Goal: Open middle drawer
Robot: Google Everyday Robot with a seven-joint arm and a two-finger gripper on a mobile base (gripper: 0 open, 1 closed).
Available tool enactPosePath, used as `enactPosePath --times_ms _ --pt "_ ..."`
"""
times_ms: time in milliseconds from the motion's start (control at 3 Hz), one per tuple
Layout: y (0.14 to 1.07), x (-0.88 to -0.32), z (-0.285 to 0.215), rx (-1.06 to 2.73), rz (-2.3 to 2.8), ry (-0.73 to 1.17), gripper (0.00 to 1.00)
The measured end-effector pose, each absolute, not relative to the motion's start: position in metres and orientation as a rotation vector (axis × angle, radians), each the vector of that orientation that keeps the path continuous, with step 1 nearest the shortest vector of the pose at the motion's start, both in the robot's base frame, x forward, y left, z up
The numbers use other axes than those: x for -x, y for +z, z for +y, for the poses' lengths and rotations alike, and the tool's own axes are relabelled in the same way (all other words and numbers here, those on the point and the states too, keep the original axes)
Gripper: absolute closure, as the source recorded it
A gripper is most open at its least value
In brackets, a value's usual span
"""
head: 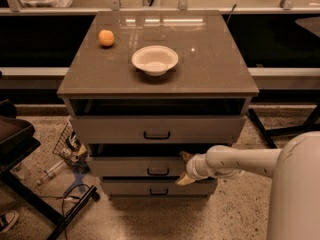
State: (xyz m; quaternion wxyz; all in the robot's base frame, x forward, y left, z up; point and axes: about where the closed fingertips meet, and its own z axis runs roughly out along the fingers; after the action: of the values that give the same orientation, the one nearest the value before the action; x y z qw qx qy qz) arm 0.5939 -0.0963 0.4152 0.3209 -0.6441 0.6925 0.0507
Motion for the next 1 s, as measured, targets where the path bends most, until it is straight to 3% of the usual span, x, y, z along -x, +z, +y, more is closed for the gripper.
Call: enactPosePath --times_ms 333,667,1000 --pt "0.4146 -0.5936 -0.0953 1.693 1.819 0.135 0.00" --pt "0.4137 -0.5930 -0.0939 1.695 1.818 0.139 0.15" --pt "0.4128 -0.5925 -0.0924 1.697 1.817 0.142 0.38"
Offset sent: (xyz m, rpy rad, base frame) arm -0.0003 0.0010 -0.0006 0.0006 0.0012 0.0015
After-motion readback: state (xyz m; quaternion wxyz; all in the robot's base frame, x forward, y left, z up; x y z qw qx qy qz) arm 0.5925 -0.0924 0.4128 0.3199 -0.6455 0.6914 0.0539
